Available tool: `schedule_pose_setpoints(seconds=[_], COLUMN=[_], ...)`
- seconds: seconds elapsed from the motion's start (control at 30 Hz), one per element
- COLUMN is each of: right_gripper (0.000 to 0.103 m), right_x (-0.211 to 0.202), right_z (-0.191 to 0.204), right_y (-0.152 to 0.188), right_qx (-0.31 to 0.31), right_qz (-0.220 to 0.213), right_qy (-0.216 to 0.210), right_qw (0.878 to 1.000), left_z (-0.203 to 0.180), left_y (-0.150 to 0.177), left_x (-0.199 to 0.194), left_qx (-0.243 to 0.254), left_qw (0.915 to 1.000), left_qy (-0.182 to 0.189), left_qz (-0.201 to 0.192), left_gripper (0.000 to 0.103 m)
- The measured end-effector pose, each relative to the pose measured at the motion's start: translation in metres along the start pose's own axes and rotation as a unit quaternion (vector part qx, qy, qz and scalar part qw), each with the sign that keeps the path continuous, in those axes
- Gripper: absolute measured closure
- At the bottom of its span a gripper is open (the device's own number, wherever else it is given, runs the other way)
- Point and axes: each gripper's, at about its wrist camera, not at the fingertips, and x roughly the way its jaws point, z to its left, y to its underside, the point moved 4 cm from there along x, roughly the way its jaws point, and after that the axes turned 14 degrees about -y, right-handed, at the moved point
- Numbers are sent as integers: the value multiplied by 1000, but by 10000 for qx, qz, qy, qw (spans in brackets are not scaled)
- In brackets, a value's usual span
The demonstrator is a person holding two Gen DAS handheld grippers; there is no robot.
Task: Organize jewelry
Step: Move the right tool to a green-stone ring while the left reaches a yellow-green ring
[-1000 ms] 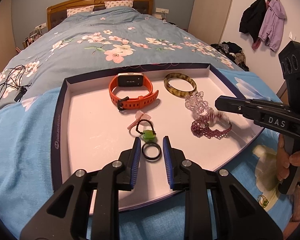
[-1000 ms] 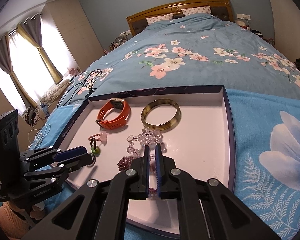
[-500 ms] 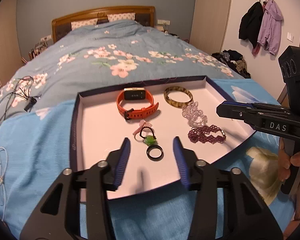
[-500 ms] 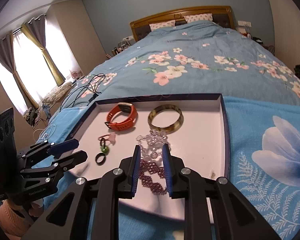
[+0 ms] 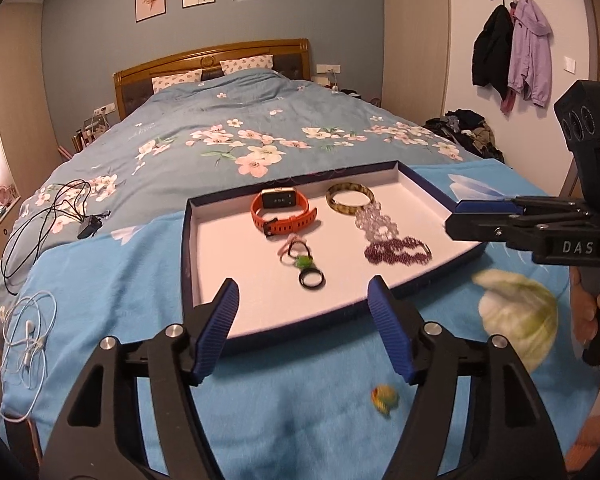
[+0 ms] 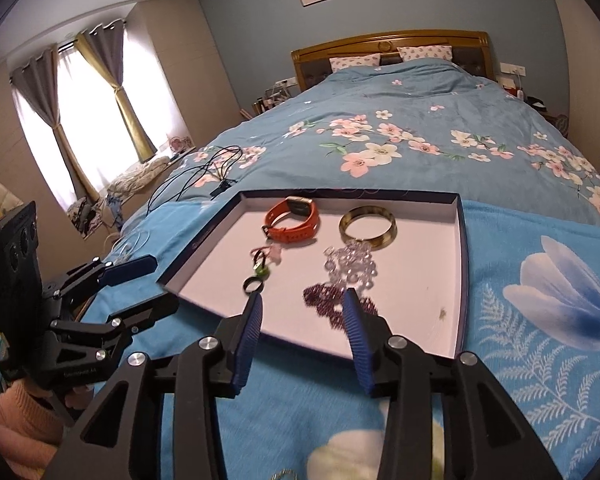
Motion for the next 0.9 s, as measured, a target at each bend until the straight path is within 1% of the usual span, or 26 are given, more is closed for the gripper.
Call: schedule_pose_setpoints(seconds=[0.17,0.3,0.4,0.5,0.57,0.67,0.73,0.9], right_gripper=[60,58,58,58,58,58,58,58], right_x=[-8,-11,-13,-16,-18,-22,-24,-24], right_z=[10,17,18,16,14,13,12,15], right_y=[20,41,55,67,74,82,86,94], right_qx=[-174,-201,-205,-141,-72,-53,-30,-59], right_qz=[176,426,604,693,733,811,840,917], right_qy=[81,-74,-44,6,34,133,117,143], right_qw=[9997,9989,9980,9975,9973,9966,9964,9957], left_z=[6,6,1,-8,-14,-20,-25,-33], left_y=[18,32,42,51,54,58,59,60], left_x=[-12,-21,-23,-25,-25,-27,-27,-24], left_qx=[145,209,314,475,558,695,749,778], left_qw=[9999,9997,9992,9982,9972,9959,9953,9941], left_qy=[-41,99,173,296,396,470,505,603], left_qz=[41,95,151,231,309,337,347,450], left_gripper=[35,34,34,34,34,34,34,36])
